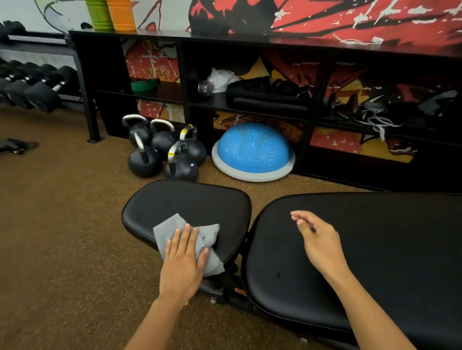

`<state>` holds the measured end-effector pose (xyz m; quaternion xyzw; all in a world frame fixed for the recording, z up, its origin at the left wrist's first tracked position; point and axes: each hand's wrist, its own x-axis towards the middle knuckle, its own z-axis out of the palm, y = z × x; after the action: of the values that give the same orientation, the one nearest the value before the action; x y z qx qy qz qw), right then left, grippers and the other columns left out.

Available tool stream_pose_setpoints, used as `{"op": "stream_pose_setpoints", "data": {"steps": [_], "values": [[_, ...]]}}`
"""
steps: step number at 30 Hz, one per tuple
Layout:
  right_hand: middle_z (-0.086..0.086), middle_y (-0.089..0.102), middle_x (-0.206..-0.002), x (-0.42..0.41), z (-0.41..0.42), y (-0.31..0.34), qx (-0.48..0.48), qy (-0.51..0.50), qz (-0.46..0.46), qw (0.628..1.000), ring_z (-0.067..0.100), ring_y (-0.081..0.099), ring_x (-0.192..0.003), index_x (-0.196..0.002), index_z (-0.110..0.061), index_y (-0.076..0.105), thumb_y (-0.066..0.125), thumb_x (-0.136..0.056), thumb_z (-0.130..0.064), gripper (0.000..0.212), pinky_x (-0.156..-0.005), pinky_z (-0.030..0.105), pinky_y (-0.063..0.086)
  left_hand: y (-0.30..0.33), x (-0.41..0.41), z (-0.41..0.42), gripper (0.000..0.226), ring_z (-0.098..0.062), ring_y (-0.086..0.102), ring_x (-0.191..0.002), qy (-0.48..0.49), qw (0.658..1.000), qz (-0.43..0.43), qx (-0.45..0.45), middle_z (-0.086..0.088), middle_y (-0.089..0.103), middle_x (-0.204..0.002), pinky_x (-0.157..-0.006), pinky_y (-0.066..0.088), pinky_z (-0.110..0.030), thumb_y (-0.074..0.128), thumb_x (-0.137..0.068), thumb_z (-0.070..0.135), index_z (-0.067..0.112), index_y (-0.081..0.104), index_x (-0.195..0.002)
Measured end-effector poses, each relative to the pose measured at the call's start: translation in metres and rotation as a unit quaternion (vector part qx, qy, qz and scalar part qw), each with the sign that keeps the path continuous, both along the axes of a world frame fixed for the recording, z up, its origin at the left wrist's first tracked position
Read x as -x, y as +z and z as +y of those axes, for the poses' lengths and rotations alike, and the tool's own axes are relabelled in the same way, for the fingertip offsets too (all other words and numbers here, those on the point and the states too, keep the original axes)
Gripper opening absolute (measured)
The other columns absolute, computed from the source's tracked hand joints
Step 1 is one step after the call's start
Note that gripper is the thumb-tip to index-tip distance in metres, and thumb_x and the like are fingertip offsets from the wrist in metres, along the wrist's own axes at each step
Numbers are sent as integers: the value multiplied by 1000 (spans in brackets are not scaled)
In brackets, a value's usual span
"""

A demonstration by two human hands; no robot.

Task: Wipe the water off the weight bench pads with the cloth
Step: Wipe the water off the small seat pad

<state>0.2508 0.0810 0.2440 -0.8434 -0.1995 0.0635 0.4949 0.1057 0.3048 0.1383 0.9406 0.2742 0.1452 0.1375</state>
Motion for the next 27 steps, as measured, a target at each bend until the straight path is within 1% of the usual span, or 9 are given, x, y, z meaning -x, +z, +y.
{"op": "stream_pose_setpoints", "data": {"steps": [3, 6, 10, 13, 15, 17, 19, 22, 27], "values": [[-11, 62, -108, 11, -16, 6, -20, -14, 11, 1000, -13, 51, -92, -114, -23, 64, 44, -98, -20, 25, -70, -7, 34, 2, 1, -9, 72, -13, -7, -144, 44, 997, -39, 54, 0, 8, -158, -117, -6, -33, 8, -91, 57, 17, 18, -149], [-12, 64, -106, 21, -29, 7, -25, -19, 23, 999, -13, 52, -90, -112, -23, 64, 45, -98, -21, 24, -67, -6, 35, 3, -5, -26, 52, -17, -11, -144, 84, 987, -74, 119, -2, 4, -158, -117, -10, -36, 23, -101, 35, 15, 17, -149], [-12, 65, -105, 29, -41, 7, -22, -19, 25, 999, -10, 56, -87, -110, -24, 64, 45, -98, -22, 23, -66, -4, 37, 4, -7, -51, 51, -17, -14, -144, 100, 976, -117, 151, -2, 3, -158, -115, -13, -32, 23, -101, 28, 12, 17, -149], [-13, 66, -100, 33, -46, 9, -24, -24, 33, 999, 13, 63, -95, -108, -25, 65, 45, -98, -21, 22, -63, 1, 41, 4, -7, -62, 50, -19, -14, -144, 101, 977, -106, 153, -3, 3, -158, -114, -12, -31, 22, -101, 26, 11, 17, -149], [-6, 69, -97, 34, -48, 11, -16, -23, 30, 999, 25, 63, -93, -107, -26, 64, 45, -98, -21, 22, -61, 11, 43, 6, -7, -67, 49, -21, -12, -144, 98, 981, -87, 144, -4, 3, -158, -114, -12, -33, 21, -102, 26, 12, 16, -149], [2, 71, -98, 34, -50, 12, -2, -16, 17, 1000, 16, 63, -69, -104, -31, 62, 44, -98, -22, 21, -55, 18, 42, 9, -8, -72, 49, -22, -11, -145, 93, 984, -70, 133, -4, 3, -158, -115, -10, -35, 20, -102, 26, 12, 15, -149], [5, 71, -98, 34, -50, 11, 13, -12, 12, 1000, 6, 47, -47, -103, -34, 60, 43, -99, -24, 20, -52, 20, 40, 12, -10, -77, 49, -22, -9, -145, 86, 987, -56, 125, -4, 4, -158, -116, -9, -37, 21, -102, 26, 12, 15, -149], [3, 71, -97, 32, -53, 9, 29, -9, 14, 999, 8, 45, -51, -106, -30, 62, 43, -99, -25, 21, -52, 17, 39, 15, -16, -86, 49, -22, -10, -145, 68, 991, -23, 112, -4, 2, -158, -116, -10, -38, 20, -102, 28, 15, 13, -149], [-1, 70, -95, 28, -56, 10, 41, -6, 8, 999, 3, 45, -49, -114, -23, 63, 43, -99, -25, 26, -55, 15, 39, 22, -36, -96, 50, -23, -8, -146, 45, 993, 14, 111, -4, 5, -159, -117, -8, -40, 18, -102, 29, 14, 14, -150]]}}
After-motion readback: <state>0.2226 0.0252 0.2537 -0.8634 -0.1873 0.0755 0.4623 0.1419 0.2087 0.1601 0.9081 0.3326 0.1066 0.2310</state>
